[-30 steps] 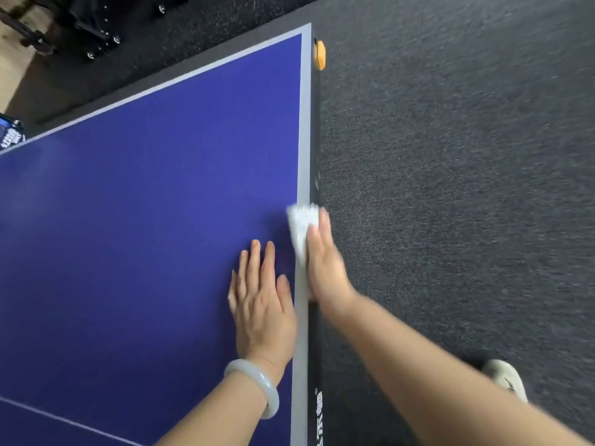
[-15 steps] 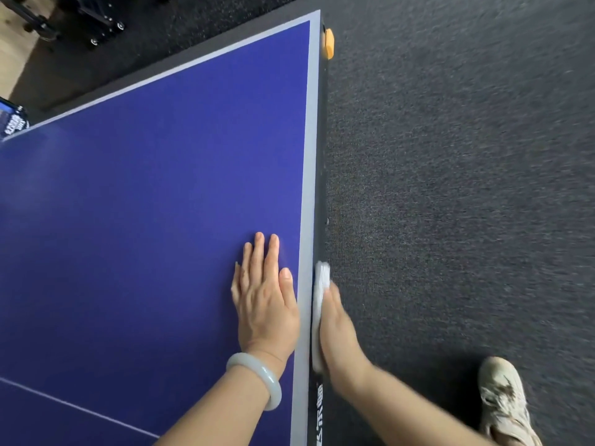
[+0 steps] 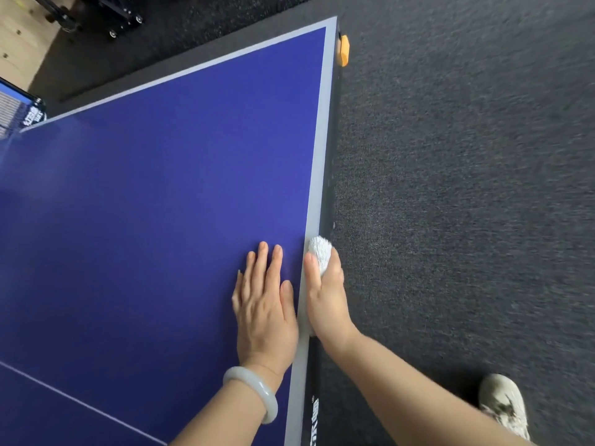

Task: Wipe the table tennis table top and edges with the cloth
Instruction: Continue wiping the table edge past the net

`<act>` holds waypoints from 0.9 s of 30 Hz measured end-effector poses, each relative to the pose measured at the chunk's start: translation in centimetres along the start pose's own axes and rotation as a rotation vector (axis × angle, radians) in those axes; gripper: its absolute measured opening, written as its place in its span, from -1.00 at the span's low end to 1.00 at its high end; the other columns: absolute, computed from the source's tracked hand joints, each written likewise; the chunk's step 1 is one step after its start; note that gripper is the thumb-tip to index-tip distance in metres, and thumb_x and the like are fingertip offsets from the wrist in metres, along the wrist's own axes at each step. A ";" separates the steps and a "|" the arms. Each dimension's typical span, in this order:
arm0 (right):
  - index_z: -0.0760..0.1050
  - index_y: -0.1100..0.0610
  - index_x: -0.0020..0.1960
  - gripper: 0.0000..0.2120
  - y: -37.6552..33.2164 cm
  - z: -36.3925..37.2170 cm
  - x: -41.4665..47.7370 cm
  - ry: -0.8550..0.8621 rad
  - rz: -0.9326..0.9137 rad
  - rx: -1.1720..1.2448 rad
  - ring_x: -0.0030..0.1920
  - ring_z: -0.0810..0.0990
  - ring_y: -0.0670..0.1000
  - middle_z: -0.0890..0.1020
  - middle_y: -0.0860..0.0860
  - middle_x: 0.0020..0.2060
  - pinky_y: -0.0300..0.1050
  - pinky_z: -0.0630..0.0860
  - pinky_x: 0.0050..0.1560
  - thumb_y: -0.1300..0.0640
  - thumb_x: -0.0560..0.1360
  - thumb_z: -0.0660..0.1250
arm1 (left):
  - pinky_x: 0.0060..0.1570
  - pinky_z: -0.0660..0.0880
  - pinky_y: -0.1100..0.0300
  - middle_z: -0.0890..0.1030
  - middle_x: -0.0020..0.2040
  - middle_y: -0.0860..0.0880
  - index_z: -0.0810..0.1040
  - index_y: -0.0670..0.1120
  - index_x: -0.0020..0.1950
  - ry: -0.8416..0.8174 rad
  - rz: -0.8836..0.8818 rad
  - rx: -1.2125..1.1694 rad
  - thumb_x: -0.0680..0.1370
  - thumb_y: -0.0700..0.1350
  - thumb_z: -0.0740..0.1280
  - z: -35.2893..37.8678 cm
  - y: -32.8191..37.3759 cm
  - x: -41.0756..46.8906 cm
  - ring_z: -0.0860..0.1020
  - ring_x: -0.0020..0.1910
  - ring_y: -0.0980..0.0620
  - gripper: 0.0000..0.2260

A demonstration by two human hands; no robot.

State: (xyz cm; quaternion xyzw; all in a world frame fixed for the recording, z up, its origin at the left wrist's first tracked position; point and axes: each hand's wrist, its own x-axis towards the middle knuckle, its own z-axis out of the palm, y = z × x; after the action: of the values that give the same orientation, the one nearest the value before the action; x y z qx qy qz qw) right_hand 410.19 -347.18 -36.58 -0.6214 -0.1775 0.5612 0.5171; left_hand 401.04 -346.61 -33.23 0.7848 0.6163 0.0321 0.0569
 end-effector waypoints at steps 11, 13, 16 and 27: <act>0.09 0.17 0.56 -0.38 -6.8 -0.6 10.3 0.043 -0.044 -0.182 0.40 0.33 0.20 0.29 0.22 0.44 0.04 0.28 0.30 -0.16 0.64 0.13 | 0.27 0.37 -0.12 0.48 0.35 -0.08 0.54 -0.12 0.31 0.039 0.033 -0.002 0.63 -0.15 0.12 -2.2 1.0 2.9 0.43 0.33 -0.16 -0.68; 0.08 0.19 0.56 -0.36 -7.1 -0.6 10.2 0.062 -0.060 -0.158 0.41 0.32 0.23 0.29 0.23 0.45 0.07 0.29 0.34 -0.14 0.64 0.16 | 0.31 0.34 -0.10 0.46 0.35 -0.10 0.54 -0.15 0.28 0.053 0.087 -0.001 0.62 -0.23 0.18 -2.6 1.7 6.2 0.43 0.33 -0.16 -0.73; -0.07 0.14 0.62 -0.32 -6.9 -0.6 10.4 0.008 -0.034 -0.134 0.47 0.27 0.20 0.20 0.18 0.49 0.05 0.25 0.42 -0.13 0.66 0.12 | 0.45 0.13 -0.01 0.26 0.55 -0.06 0.40 -0.10 0.47 0.022 0.072 -0.076 0.66 -0.21 0.14 -2.3 3.4 13.1 0.21 0.53 -0.05 -0.63; -0.20 0.07 0.64 -0.33 -6.0 -0.7 11.0 -0.025 -0.176 -0.121 0.56 -0.12 -0.17 -0.06 -0.01 0.61 -0.32 -0.14 0.43 -0.07 0.68 0.08 | 0.56 -0.14 0.02 -0.02 0.62 0.13 0.03 0.13 0.62 0.010 -0.154 -0.052 0.69 0.05 -0.06 1.0 4.2 21.8 -0.08 0.60 0.11 -0.54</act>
State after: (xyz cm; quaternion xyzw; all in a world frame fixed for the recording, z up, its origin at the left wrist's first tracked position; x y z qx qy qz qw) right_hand 416.33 -336.24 -37.28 -0.6264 -0.2715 0.5096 0.5236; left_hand 410.44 -326.44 -34.07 0.7331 0.6741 0.0473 0.0766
